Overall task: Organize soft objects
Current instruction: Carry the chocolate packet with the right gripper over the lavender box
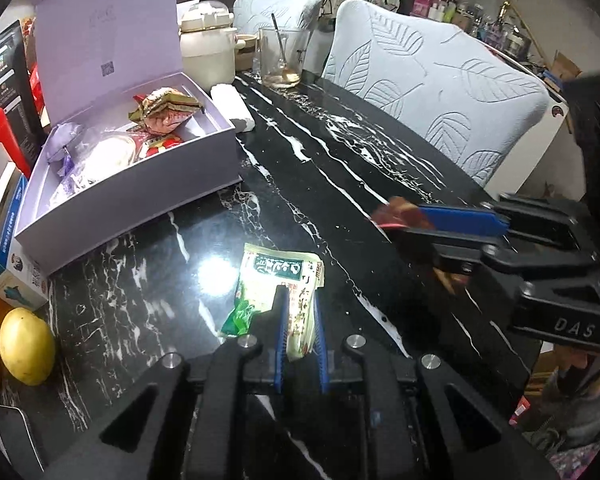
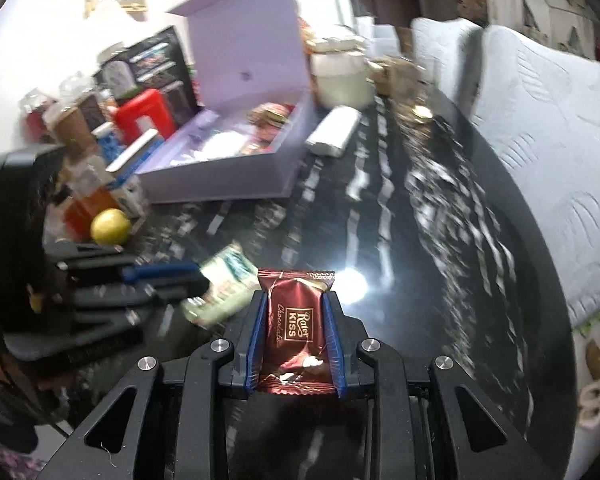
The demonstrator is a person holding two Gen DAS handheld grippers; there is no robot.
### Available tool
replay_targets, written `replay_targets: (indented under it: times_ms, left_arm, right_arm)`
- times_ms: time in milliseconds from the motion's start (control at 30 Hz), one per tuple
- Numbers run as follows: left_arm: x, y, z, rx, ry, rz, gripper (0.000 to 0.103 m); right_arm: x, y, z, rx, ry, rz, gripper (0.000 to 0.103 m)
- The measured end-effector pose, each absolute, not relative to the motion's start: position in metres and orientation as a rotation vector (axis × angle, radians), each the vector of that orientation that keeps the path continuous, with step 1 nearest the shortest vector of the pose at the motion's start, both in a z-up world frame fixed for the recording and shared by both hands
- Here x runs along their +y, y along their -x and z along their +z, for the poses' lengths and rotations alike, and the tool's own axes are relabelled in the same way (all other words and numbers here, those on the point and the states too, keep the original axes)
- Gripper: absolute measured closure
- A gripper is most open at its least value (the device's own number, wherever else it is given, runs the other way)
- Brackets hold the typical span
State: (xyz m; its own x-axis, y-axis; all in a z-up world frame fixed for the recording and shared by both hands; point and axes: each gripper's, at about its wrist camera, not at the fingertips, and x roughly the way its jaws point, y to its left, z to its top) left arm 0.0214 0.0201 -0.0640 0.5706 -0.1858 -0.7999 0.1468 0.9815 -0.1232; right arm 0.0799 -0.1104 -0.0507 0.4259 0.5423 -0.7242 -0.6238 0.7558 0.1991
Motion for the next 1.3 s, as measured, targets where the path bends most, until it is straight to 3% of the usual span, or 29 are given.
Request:
replay_targets:
  times_ms: [500,1000,1300]
  left_arm:
    - [0.067,-0.013,-0.037,0.831,0.106,-0.148,0.091]
    - [0.135,-0.076,0.023,0.64,0.114,-0.001,0.091]
    - [0.17,-0.123,0.001,0.689,0.186,0.122,0.091]
  right_arm:
    - [-0.031,-0.085,-0.031,0.862,0.164,0.987,0.076]
    - [0.041,-0.156,0.037,0.725,0.237,1.044,0.076]
    - [0.072,-0.207,0.039,0.726,0.257,1.013,0.073]
